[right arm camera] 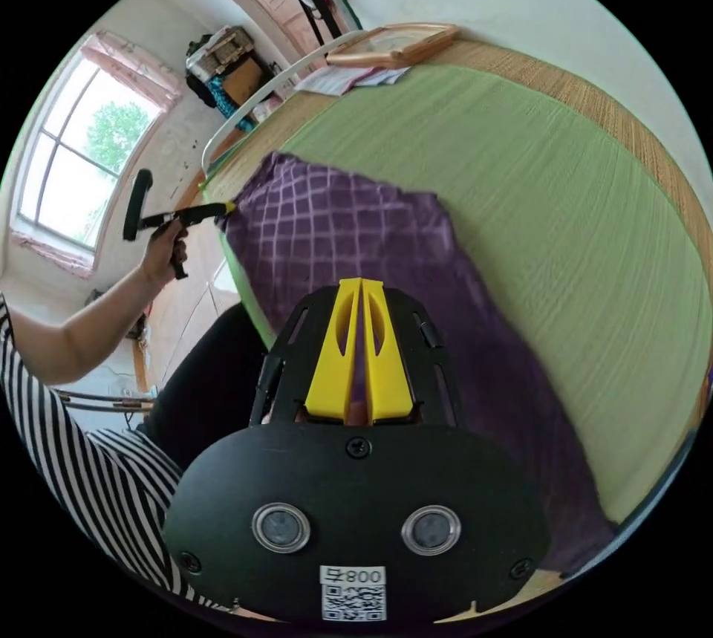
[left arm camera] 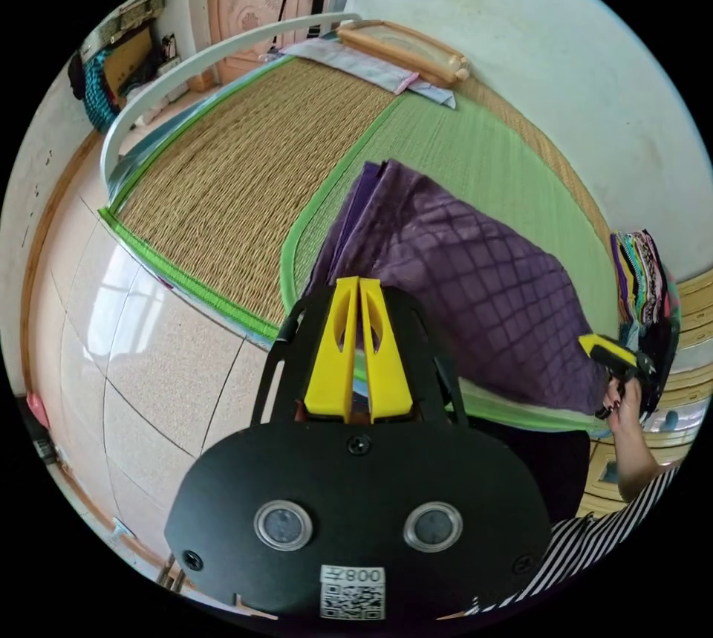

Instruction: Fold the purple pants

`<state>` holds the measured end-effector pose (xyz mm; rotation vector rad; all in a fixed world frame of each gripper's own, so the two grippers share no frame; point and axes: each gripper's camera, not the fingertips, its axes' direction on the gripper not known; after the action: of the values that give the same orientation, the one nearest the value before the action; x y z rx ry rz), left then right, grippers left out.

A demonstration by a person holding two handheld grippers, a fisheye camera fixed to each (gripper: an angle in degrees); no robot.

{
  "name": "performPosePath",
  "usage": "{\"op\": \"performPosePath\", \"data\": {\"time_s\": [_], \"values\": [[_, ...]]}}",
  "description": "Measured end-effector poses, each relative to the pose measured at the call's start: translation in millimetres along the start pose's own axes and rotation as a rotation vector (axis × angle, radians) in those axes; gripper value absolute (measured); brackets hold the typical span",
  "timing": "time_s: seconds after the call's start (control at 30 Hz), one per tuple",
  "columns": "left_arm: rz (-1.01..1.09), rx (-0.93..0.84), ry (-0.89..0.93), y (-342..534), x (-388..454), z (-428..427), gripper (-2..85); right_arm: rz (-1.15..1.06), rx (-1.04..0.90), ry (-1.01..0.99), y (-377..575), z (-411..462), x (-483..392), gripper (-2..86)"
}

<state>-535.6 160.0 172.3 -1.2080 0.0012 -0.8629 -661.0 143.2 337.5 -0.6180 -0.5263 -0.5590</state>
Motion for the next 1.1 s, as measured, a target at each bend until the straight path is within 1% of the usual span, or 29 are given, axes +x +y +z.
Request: {"op": "performPosePath", "data": {"time_s": [0.07, 0.13, 0.2, 0.3, 0.33, 0.37, 0.4, 0.43, 0.47, 0.5, 0.6, 0.7, 0.77, 0.8, 0.87, 0.9, 1.03, 1.1], "values": [[-0.025, -0.001, 0.041, 3.0, 10.7, -4.2, 0.1, 0.044, -0.046, 0.005, 30.8, 18.0, 4.2, 0.2], [-0.014, 0.036, 0.01, 7.2, 26.0, -14.7, 0.1, 0.096, -0.063, -0.001, 58.9, 30.8, 10.2, 0.2], [0.012, 0.058, -0.011, 13.1, 42.2, -23.7, 0.1, 0.139, -0.039, 0.015, 92.3, 40.0, 15.6, 0.2], [0.021, 0.011, -0.025, 19.4, 63.1, -22.6, 0.1, 0.192, -0.032, 0.051, 130.8, 57.7, 26.6, 0.2], [0.031, -0.054, -0.032, 19.1, 70.8, -15.7, 0.1, 0.203, -0.038, 0.059, 138.2, 63.1, 29.7, 0.2], [0.033, -0.081, -0.027, 19.3, 79.4, -13.3, 0.0, 0.222, -0.059, 0.079, 152.4, 76.3, 36.7, 0.2], [0.03, -0.07, -0.024, 19.8, 84.8, -15.5, 0.0, 0.256, -0.09, 0.073, 166.9, 90.8, 45.7, 0.2], [0.031, -0.04, -0.017, 20.4, 97.7, -22.4, 0.0, 0.272, -0.086, 0.046, 174.3, 95.0, 49.8, 0.2], [0.06, -0.007, 0.003, 21.0, 114.3, -30.1, 0.0, 0.299, -0.041, 0.012, 190.1, 97.2, 55.4, 0.2], [0.08, 0.005, 0.014, 21.4, 123.7, -33.5, 0.0, 0.316, 0.006, 0.026, 206.7, 97.7, 58.7, 0.2], [0.197, 0.018, 0.082, 24.4, 178.3, -40.6, 0.0, 0.361, 0.066, 0.085, 252.2, 107.5, 72.8, 0.1], [0.328, -0.042, 0.158, 28.0, 244.4, -31.1, 0.0, 0.49, 0.087, 0.093, 305.3, 131.1, 105.9, 0.2], [0.417, -0.122, 0.224, 31.0, 301.0, -16.3, 0.1, 0.554, 0.066, 0.089, 337.0, 154.4, 126.6, 0.2], [0.44, -0.14, 0.241, 31.9, 315.8, -13.1, 0.1, 0.571, 0.097, 0.015, 356.8, 167.2, 137.6, 0.2], [0.545, -0.198, 0.31, 36.4, 379.3, -4.5, 0.2, 0.615, 0.139, -0.066, 383.4, 180.1, 150.6, 0.2], [0.577, -0.213, 0.329, 37.7, 395.6, -3.0, 0.2, 0.634, 0.174, -0.077, 400.9, 186.0, 156.0, 0.2], [0.795, -0.315, 0.447, 47.7, 512.4, 6.9, 0.8, 0.691, 0.302, -0.087, 465.5, 194.4, 177.4, 0.4], [0.885, -0.367, 0.491, 52.5, 564.9, 12.0, 1.6, 0.789, 0.409, -0.082, 525.1, 197.3, 200.5, 0.9]]}}
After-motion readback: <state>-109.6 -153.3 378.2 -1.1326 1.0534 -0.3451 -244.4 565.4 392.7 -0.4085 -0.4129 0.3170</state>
